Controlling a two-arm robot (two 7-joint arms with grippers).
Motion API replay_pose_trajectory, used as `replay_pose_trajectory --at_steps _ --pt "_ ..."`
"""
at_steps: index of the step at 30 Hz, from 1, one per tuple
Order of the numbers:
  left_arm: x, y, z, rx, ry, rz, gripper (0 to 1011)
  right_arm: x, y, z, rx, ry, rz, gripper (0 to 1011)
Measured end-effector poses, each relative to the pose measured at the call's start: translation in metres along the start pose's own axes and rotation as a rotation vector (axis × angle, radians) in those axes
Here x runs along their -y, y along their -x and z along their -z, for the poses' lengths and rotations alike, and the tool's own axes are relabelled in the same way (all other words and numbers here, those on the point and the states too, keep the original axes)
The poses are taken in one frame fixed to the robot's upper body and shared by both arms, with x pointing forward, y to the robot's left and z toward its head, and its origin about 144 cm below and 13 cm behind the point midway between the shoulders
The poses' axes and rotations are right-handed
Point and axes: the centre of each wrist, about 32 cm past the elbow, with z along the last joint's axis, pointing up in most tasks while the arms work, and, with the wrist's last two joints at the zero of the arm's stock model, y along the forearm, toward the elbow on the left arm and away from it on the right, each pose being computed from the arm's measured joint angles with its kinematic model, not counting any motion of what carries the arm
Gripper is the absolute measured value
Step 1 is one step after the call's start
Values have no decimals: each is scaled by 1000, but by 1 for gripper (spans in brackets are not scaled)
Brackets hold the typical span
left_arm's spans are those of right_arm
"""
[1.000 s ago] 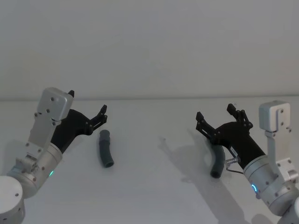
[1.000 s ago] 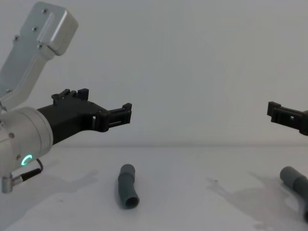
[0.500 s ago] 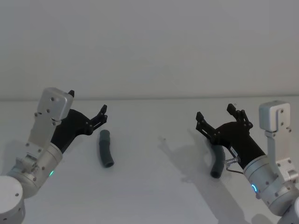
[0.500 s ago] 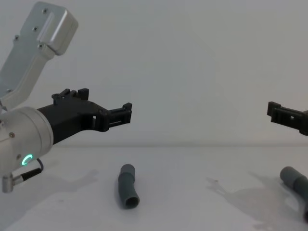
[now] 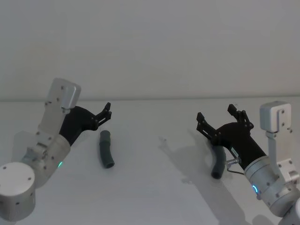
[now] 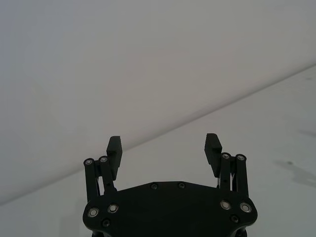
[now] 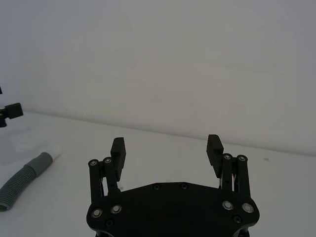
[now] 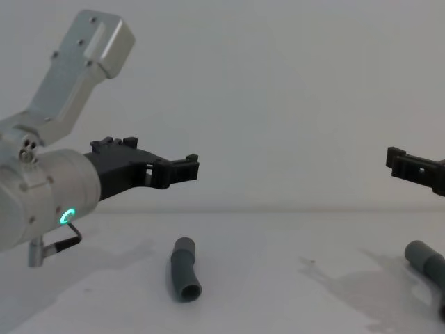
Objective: Use both hands to pick up one end of the pipe from the table, align the ends, and insert them.
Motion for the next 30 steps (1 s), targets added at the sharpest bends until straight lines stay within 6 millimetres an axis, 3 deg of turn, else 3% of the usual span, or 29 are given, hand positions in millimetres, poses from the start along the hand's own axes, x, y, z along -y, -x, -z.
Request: replay_pose_trajectory --at_steps 14,30 --pt "21 12 -23 -88 -191 -71 1006 0 0 0 0 0 0 1001" --pt "27 10 -41 -147 -389 -74 1006 0 0 0 0 0 0 1001"
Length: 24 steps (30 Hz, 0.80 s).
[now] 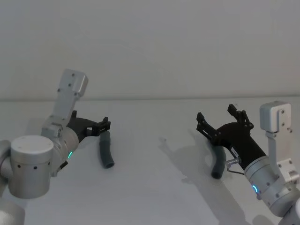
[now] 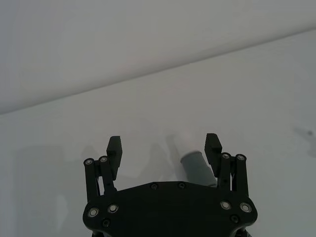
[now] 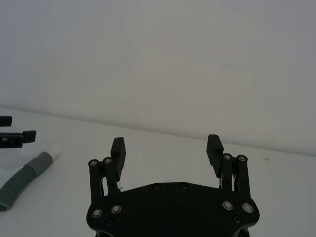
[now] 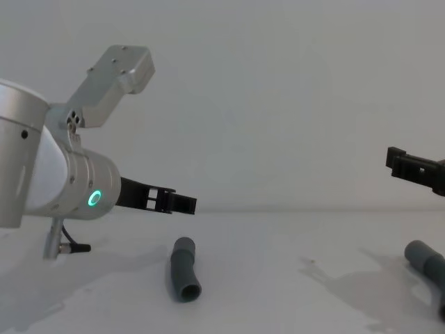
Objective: Use both hands to pick up one end of the pipe from the table, align the ends, and insert them.
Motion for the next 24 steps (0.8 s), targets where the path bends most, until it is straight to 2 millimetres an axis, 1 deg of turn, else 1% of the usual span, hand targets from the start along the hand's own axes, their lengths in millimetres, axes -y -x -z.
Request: replay_pose_trajectory --at_steps 8,12,24 --pt "2 -2 -8 25 -23 30 1006 0 0 0 0 0 0 1001" --pt "7 -1 -12 43 -27 44 1006 0 0 0 0 0 0 1001" --pt "19 3 -12 37 -67 65 1006 0 0 0 0 0 0 1001"
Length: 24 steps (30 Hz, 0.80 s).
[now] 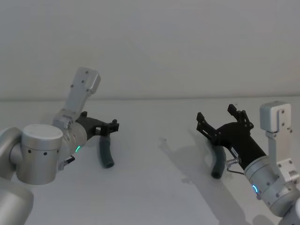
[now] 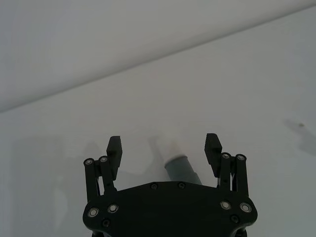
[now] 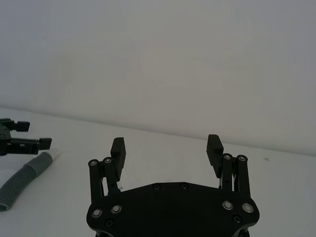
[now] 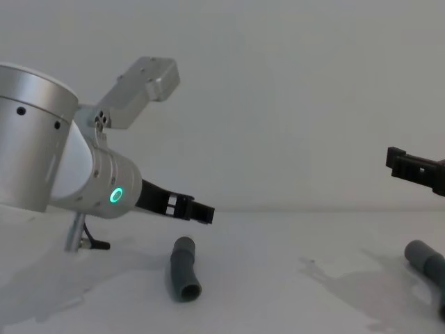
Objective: Use both hands to pick up one end of the pipe from the table, align the ends, and insert them.
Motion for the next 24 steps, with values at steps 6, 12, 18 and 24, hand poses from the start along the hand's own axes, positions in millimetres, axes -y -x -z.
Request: replay_pose_trajectory --at_steps 6,12,18,24 --pt "5 1 2 -31 -47 9 1006 0 0 0 0 0 0 1001" --pt "8 3 7 -64 -94 5 1006 0 0 0 0 0 0 1001" --pt "9 5 8 -67 -112 -3 1006 0 0 0 0 0 0 1000" --pt "10 6 6 -53 -121 -16 1006 0 0 0 0 0 0 1001"
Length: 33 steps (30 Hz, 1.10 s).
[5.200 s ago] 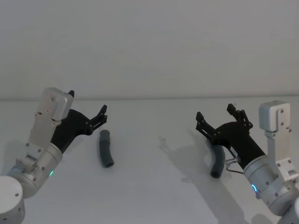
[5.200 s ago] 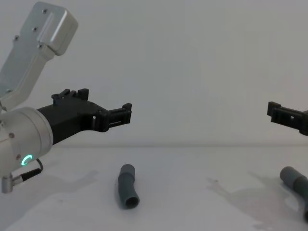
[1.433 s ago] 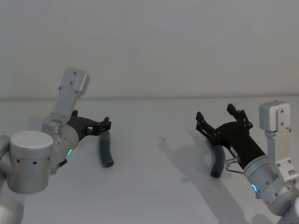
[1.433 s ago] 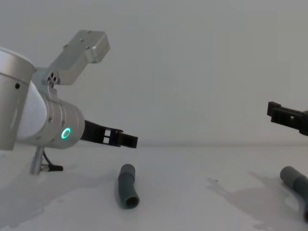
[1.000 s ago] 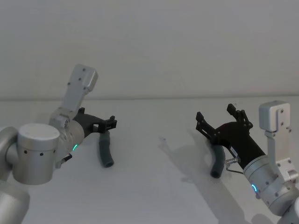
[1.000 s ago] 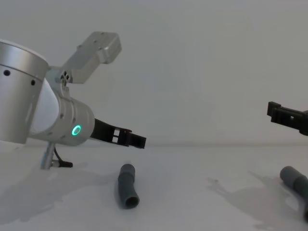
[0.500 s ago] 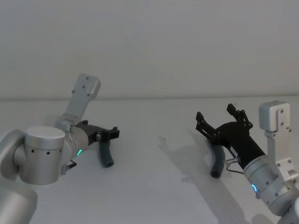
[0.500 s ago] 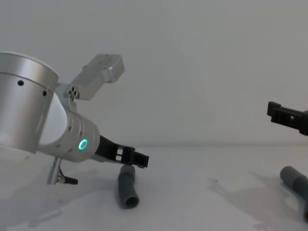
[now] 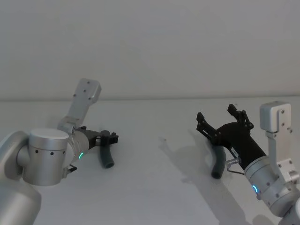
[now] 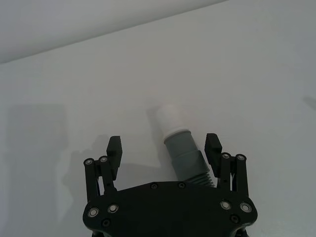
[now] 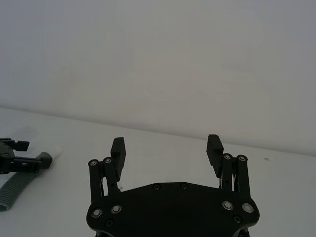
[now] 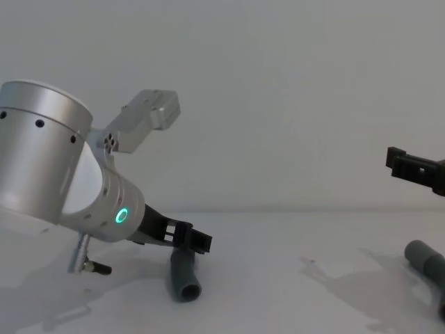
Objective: Use both hands to pick up one end of the pipe from the table, align the ends, and insert them.
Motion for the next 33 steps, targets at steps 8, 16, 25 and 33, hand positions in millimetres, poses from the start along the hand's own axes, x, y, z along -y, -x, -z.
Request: replay_pose_trajectory --at_steps 8,16,25,33 --pt "1 1 -2 9 -4 -9 1006 0 0 0 0 0 0 1001" --pt "1 1 -3 15 -6 -14 1006 0 0 0 0 0 0 1002" --pt "1 1 -3 16 -9 -15 1006 0 0 0 0 0 0 1000" --pt "-1 2 -2 14 -12 -9 1006 0 0 0 0 0 0 1001"
